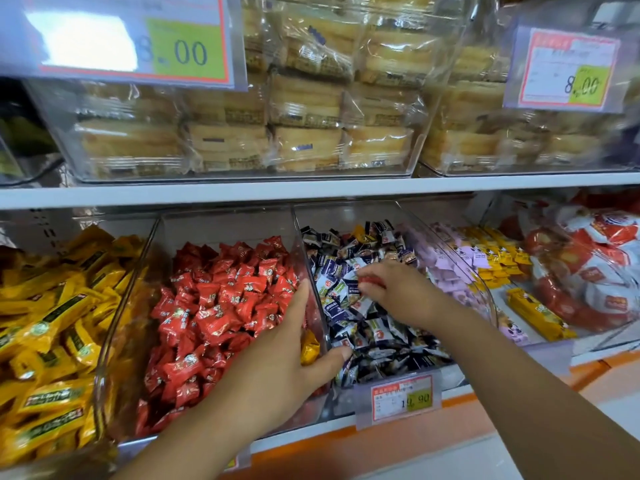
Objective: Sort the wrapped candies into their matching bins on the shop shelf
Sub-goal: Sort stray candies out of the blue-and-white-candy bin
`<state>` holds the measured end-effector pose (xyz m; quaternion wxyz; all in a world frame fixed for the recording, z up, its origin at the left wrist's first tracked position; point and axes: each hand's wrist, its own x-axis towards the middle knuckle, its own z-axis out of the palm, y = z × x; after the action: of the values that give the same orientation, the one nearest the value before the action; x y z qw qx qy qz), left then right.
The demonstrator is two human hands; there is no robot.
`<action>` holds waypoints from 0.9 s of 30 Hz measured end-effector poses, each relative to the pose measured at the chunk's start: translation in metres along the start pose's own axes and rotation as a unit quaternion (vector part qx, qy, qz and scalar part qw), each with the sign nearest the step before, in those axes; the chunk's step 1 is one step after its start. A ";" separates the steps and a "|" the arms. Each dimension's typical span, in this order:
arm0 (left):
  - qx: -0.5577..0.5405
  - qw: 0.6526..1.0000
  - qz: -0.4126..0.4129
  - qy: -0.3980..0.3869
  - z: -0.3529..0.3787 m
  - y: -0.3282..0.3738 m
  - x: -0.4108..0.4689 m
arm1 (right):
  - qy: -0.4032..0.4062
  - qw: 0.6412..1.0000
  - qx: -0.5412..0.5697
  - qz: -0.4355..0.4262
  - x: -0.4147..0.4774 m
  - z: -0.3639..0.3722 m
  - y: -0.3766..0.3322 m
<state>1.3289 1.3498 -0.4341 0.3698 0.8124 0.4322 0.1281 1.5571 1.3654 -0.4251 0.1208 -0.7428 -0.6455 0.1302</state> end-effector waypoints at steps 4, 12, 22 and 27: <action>-0.006 1.000 0.002 -0.001 0.000 -0.001 -0.002 | 0.046 0.998 0.042 0.023 0.008 0.007 -0.005; -0.060 0.998 0.009 -0.014 -0.005 -0.005 -0.003 | 0.090 0.966 0.240 -0.005 -0.011 -0.032 -0.022; -0.073 0.997 0.002 -0.023 -0.007 -0.003 -0.003 | 0.068 0.927 0.350 -0.116 0.010 -0.026 -0.077; -0.075 0.997 0.001 -0.036 -0.010 -0.002 -0.003 | -0.010 1.000 -0.002 -0.018 0.027 -0.009 -0.012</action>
<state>1.3209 1.3529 -0.4282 0.4449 0.7867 0.4073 0.1314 1.5529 1.3942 -0.4136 0.1150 -0.7298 -0.6605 0.1339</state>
